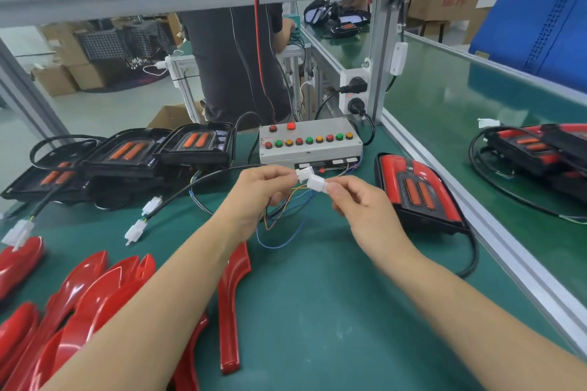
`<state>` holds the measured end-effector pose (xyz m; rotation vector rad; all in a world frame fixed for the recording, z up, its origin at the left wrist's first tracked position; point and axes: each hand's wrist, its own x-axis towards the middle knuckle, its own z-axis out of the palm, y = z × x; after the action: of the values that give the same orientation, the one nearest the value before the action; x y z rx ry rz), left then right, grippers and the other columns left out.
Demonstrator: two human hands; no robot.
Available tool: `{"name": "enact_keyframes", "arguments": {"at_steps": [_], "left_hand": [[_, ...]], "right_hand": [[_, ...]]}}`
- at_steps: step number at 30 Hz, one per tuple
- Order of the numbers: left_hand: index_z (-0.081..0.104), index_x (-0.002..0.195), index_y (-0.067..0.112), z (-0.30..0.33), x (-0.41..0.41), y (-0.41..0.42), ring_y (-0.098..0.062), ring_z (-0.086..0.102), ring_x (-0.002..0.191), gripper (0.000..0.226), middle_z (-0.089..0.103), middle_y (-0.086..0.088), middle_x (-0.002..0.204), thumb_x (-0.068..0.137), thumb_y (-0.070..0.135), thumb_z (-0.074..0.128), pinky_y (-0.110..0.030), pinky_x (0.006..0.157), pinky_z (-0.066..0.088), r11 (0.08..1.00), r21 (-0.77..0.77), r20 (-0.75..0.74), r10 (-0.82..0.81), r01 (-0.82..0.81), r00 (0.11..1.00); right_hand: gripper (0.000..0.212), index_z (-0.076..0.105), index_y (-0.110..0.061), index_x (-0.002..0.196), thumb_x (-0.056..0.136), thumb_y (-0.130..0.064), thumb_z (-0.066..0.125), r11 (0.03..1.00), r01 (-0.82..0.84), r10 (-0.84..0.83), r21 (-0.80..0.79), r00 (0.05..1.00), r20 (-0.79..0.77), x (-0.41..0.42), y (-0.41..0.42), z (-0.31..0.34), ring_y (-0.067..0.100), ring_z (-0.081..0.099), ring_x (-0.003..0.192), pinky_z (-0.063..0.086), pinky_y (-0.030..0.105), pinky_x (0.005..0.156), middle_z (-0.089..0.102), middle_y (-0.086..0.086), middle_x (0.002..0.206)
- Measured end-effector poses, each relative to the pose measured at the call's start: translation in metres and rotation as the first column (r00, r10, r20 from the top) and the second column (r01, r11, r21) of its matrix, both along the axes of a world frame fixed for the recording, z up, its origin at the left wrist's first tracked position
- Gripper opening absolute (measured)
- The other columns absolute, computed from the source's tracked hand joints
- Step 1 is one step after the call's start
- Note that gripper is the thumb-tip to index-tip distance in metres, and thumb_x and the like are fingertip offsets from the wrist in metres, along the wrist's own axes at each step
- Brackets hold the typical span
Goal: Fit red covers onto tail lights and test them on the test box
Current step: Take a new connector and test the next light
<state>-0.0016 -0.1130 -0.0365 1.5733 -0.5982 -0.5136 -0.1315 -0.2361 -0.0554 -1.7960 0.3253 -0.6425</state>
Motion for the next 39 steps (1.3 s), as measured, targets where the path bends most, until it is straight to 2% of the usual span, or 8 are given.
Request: {"name": "enact_keyframes", "arguments": {"at_steps": [6, 11, 14, 21, 26, 29, 36, 39], "left_hand": [[0.064, 0.065, 0.010, -0.002, 0.011, 0.005, -0.012, 0.038, 0.052, 0.020, 0.045, -0.001, 0.055, 0.083, 0.002, 0.058, -0.022, 0.053, 0.030, 1.000, 0.025, -0.009, 0.004, -0.004, 1.000], [0.058, 0.070, -0.003, 0.002, 0.015, 0.006, -0.013, 0.036, 0.056, 0.013, 0.043, -0.003, 0.056, 0.079, 0.007, 0.060, -0.028, 0.060, 0.030, 0.999, 0.044, 0.060, -0.017, 0.014, 0.998], [0.051, 0.055, 0.006, 0.006, 0.018, 0.009, -0.017, 0.033, 0.059, 0.021, 0.040, -0.003, 0.053, 0.069, 0.019, 0.061, -0.033, 0.063, 0.026, 0.992, 0.119, 0.083, -0.048, 0.038, 0.995], [0.065, 0.058, 0.006, 0.008, 0.021, 0.010, -0.013, 0.040, 0.055, 0.014, 0.045, -0.001, 0.050, 0.059, 0.020, 0.066, -0.031, 0.067, 0.031, 0.983, 0.183, 0.119, -0.039, 0.016, 0.992], [0.069, 0.058, 0.009, 0.009, 0.025, 0.012, -0.006, 0.040, 0.053, 0.009, 0.049, 0.003, 0.050, 0.066, 0.011, 0.070, -0.023, 0.062, 0.034, 0.970, 0.235, 0.131, -0.092, 0.059, 0.987], [0.072, 0.056, 0.018, 0.008, 0.024, 0.009, -0.003, 0.044, 0.056, 0.028, 0.057, 0.004, 0.055, 0.076, -0.001, 0.067, -0.016, 0.060, 0.036, 0.956, 0.275, 0.159, -0.146, 0.098, 0.976], [0.071, 0.058, 0.013, 0.020, 0.021, -0.001, -0.011, 0.058, 0.072, 0.021, 0.067, -0.007, 0.068, 0.074, -0.002, 0.070, -0.029, 0.082, 0.044, 0.930, 0.315, 0.165, -0.250, 0.189, 0.954], [0.072, 0.061, 0.013, 0.018, 0.023, -0.007, -0.020, 0.053, 0.077, 0.020, 0.064, -0.017, 0.076, 0.077, 0.002, 0.070, -0.037, 0.086, 0.042, 0.894, 0.418, 0.177, -0.253, 0.160, 0.951]], "right_hand": [[0.014, 0.066, -0.028, 0.087, 0.095, -0.028, 0.055, 0.989, 0.133, -0.131, 0.056, 0.990, -0.050, 0.006, 0.004, 0.003, -0.004, 0.052, 0.062, 0.040, 0.012, 0.062, 0.060, -0.013, 0.070], [0.009, 0.071, -0.027, 0.090, 0.090, -0.020, 0.064, 0.989, 0.117, -0.115, 0.092, 0.993, -0.024, 0.007, 0.004, 0.002, -0.008, 0.053, 0.061, 0.038, 0.007, 0.061, 0.062, -0.023, 0.061], [0.015, 0.073, -0.024, 0.092, 0.087, -0.011, 0.068, 0.989, 0.094, -0.097, 0.117, 0.995, 0.017, 0.008, 0.008, 0.002, -0.010, 0.053, 0.061, 0.038, 0.003, 0.061, 0.064, -0.019, 0.067], [0.015, 0.073, -0.024, 0.090, 0.087, -0.010, 0.068, 0.988, 0.136, -0.136, -0.073, 0.991, 0.006, 0.009, 0.010, 0.004, -0.010, 0.057, 0.071, 0.040, 0.002, 0.070, 0.068, -0.018, 0.078], [0.016, 0.072, -0.025, 0.090, 0.088, -0.010, 0.068, 0.995, 0.091, -0.092, -0.033, 0.995, -0.028, 0.007, 0.008, 0.002, 0.000, 0.061, 0.075, 0.044, 0.008, 0.072, 0.071, -0.013, 0.083], [0.016, 0.072, -0.026, 0.089, 0.087, -0.010, 0.068, 0.996, 0.091, -0.092, -0.026, 0.995, -0.033, 0.007, 0.009, -0.001, 0.005, 0.063, 0.079, 0.047, 0.012, 0.074, 0.073, -0.010, 0.085], [0.012, 0.073, -0.019, 0.089, 0.087, -0.008, 0.068, 0.997, 0.073, -0.071, 0.016, 0.989, -0.127, 0.010, 0.012, -0.010, 0.017, 0.067, 0.085, 0.052, 0.030, 0.085, 0.074, -0.002, 0.086], [0.013, 0.074, -0.017, 0.098, 0.089, -0.012, 0.065, 0.994, 0.060, -0.077, -0.086, 0.976, -0.202, 0.004, 0.011, -0.010, 0.017, 0.066, 0.086, 0.051, 0.031, 0.084, 0.074, -0.001, 0.090]]}}
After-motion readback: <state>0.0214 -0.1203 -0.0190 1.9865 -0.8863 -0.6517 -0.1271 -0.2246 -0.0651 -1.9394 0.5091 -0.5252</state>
